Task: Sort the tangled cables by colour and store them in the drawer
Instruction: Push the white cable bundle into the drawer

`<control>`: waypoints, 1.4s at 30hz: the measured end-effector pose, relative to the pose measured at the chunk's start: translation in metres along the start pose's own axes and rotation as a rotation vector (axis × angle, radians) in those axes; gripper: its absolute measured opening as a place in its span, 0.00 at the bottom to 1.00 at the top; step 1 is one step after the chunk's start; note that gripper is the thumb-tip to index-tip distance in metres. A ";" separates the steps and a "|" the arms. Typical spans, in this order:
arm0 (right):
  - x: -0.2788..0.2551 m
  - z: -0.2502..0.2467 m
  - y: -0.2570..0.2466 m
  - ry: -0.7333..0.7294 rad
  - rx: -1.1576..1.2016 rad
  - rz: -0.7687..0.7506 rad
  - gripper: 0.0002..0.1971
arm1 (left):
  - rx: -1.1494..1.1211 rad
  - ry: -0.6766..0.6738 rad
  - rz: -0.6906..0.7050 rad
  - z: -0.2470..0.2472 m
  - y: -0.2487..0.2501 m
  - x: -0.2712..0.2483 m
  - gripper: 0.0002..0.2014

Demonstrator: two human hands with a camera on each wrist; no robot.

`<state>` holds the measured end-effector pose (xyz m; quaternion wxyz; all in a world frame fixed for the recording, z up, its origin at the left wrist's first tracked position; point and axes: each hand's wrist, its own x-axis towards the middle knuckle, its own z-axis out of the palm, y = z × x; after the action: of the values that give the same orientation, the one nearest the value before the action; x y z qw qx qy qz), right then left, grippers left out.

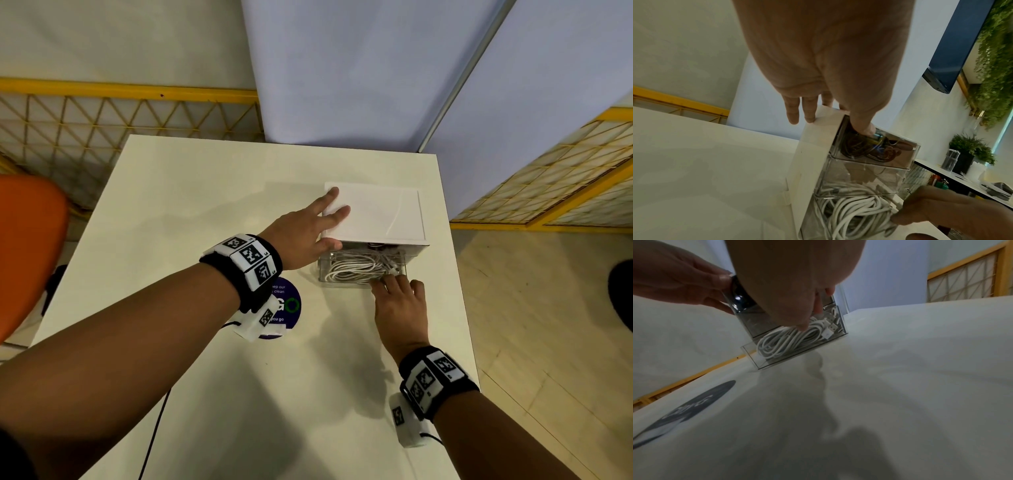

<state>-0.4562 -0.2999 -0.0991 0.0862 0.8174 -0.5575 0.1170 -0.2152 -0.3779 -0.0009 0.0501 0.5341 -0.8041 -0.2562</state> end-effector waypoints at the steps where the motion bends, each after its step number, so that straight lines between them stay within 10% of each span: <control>1: 0.003 -0.001 0.000 0.009 -0.006 -0.009 0.12 | 0.003 0.001 0.002 0.000 0.000 0.000 0.32; 42: 0.026 0.007 -0.026 -0.216 0.145 0.018 0.17 | 0.023 -0.021 -0.015 -0.003 0.002 -0.001 0.31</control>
<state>-0.4224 -0.3156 -0.0983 -0.0348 0.8242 -0.5610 0.0691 -0.2157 -0.3771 0.0027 0.0337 0.5380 -0.8034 -0.2527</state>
